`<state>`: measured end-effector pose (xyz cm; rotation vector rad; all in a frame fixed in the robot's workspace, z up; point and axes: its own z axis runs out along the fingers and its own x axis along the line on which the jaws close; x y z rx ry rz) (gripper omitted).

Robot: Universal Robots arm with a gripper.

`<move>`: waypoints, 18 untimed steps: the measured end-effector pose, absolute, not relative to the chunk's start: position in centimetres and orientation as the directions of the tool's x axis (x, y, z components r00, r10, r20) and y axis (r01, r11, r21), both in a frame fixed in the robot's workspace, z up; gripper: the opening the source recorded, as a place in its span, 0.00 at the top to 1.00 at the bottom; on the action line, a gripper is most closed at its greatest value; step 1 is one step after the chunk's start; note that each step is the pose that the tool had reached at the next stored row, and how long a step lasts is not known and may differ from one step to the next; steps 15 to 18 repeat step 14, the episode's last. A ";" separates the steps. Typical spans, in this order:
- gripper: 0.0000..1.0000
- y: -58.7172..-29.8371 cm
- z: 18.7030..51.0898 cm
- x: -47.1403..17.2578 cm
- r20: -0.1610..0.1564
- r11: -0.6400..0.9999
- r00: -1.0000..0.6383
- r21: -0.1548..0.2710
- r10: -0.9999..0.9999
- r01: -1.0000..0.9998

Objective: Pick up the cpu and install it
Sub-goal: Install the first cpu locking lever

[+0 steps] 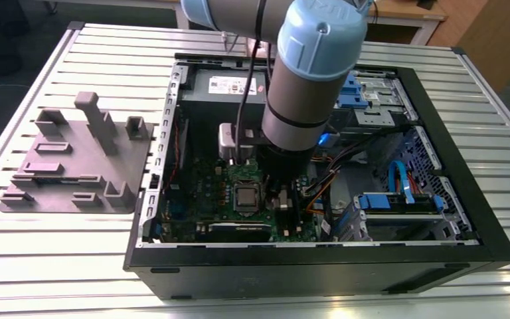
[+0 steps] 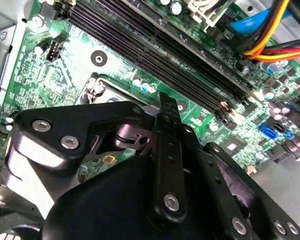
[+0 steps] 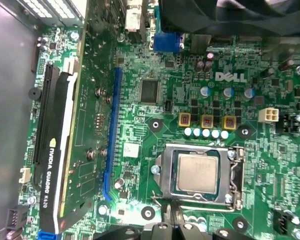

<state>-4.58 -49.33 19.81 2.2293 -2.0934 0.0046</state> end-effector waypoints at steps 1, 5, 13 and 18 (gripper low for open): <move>0.90 -49.3 20.1 -4.6 0.059 -0.061 0.064 0.059 -0.996 -0.996; 0.90 -49.3 21.2 -4.6 0.059 -0.061 0.064 0.059 -0.996 -0.996; 0.90 -49.3 21.7 -4.6 0.059 -0.061 0.064 0.059 -0.996 -0.996; 0.90 -49.3 21.7 -4.6 0.059 -0.061 0.064 0.059 -0.996 -0.996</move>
